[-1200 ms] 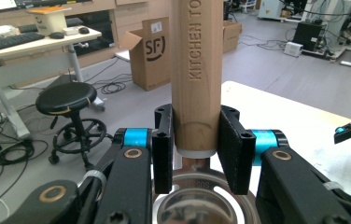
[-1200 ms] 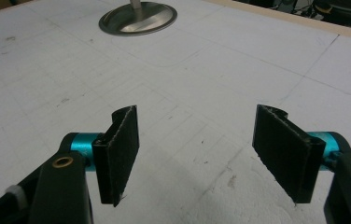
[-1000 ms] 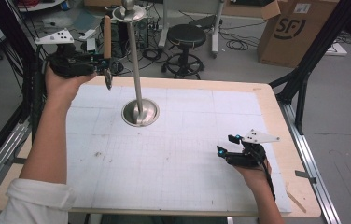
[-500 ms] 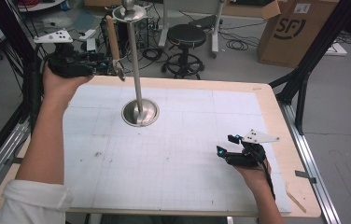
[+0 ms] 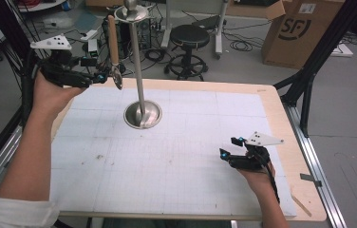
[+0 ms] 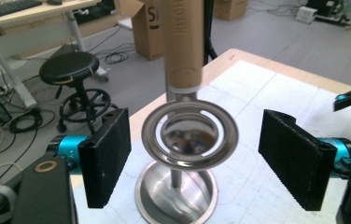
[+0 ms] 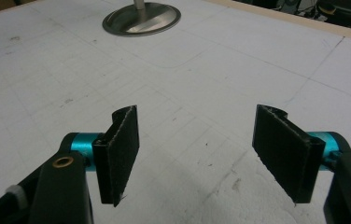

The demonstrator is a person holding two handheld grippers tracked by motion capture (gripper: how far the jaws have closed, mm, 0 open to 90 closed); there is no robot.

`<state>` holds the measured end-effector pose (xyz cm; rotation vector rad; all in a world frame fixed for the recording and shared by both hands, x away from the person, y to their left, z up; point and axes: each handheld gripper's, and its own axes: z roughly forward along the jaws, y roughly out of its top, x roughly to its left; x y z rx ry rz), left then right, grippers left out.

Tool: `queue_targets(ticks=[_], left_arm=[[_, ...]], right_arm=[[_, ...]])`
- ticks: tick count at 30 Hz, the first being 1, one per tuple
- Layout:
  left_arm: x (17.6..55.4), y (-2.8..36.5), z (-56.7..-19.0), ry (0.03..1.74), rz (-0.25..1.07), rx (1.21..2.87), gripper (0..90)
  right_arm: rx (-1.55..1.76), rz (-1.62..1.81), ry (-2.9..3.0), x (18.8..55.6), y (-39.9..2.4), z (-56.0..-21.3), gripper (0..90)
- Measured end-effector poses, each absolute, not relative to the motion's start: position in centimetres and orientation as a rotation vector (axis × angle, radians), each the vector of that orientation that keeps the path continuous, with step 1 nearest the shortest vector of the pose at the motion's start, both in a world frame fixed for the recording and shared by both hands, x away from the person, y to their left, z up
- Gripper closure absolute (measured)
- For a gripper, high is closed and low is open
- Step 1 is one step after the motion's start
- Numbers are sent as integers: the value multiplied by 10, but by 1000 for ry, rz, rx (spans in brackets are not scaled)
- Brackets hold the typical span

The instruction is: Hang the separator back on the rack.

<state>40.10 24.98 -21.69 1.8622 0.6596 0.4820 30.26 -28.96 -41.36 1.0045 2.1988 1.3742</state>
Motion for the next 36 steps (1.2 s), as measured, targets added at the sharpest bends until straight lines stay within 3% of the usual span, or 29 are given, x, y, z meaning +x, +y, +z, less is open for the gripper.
queue_targets(ticks=[12, 36], left_arm=[[382, 246, -232, 622, 503, 1863, 116], [364, 236, -278, 576, 398, 1878, 67]], right_arm=[[996, 1381, 2200, 303, -288, -413, 309], [994, 1377, 2200, 303, -288, -413, 309]])
